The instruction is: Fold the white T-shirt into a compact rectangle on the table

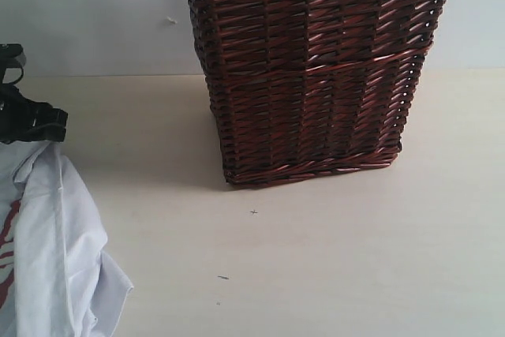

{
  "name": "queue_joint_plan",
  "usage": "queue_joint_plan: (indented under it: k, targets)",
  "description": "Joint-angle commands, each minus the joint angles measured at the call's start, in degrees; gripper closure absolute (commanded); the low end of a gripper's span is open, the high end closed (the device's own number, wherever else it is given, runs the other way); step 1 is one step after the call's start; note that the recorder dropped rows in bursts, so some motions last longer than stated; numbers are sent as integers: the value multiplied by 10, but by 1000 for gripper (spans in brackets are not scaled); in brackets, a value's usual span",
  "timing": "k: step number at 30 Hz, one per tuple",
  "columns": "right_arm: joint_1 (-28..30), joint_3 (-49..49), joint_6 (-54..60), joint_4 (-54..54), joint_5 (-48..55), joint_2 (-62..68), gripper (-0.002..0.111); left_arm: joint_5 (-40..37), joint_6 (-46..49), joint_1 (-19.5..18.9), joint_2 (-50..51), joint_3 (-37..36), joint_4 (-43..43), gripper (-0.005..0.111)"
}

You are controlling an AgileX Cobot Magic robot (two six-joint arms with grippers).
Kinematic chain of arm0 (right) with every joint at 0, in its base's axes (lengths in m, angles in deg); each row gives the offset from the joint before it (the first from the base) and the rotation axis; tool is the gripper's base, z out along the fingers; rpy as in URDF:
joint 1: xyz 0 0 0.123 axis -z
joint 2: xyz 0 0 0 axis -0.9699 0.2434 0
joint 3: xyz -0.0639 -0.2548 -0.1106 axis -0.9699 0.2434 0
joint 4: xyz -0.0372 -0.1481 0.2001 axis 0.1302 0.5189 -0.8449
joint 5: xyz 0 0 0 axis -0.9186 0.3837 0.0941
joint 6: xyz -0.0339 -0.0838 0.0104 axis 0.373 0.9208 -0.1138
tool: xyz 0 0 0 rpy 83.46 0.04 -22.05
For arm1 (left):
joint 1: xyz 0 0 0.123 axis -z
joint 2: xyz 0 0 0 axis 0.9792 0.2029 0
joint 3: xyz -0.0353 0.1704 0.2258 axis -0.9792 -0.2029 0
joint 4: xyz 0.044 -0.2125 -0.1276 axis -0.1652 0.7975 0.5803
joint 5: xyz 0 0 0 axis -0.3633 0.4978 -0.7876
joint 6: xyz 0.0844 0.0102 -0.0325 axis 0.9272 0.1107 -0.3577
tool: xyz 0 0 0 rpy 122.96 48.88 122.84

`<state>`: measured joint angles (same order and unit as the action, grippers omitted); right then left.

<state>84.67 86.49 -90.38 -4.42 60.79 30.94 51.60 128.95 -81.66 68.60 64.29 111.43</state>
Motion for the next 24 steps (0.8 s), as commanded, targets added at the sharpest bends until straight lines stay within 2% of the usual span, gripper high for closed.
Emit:
queue_joint_plan:
  k: [1,3,5,10,16,21,24]
  targets:
    - [2,2,0,-2,-5,-3,108,11,19,15,8,2,9,52]
    - [2,2,0,-2,-5,-3,108,33,9,20,11,2,9,53]
    - [2,2,0,-2,-5,-3,108,61,-18,21,13,2,9,62]
    - [2,2,0,-2,-5,-3,108,87,-25,21,13,2,8,107]
    - [2,2,0,-2,-5,-3,108,89,-25,21,13,22,7,107]
    - [2,2,0,-2,-5,-3,108,42,-27,21,11,99,70,107]
    - [2,2,0,-2,-5,-3,108,43,-28,21,11,141,97,107]
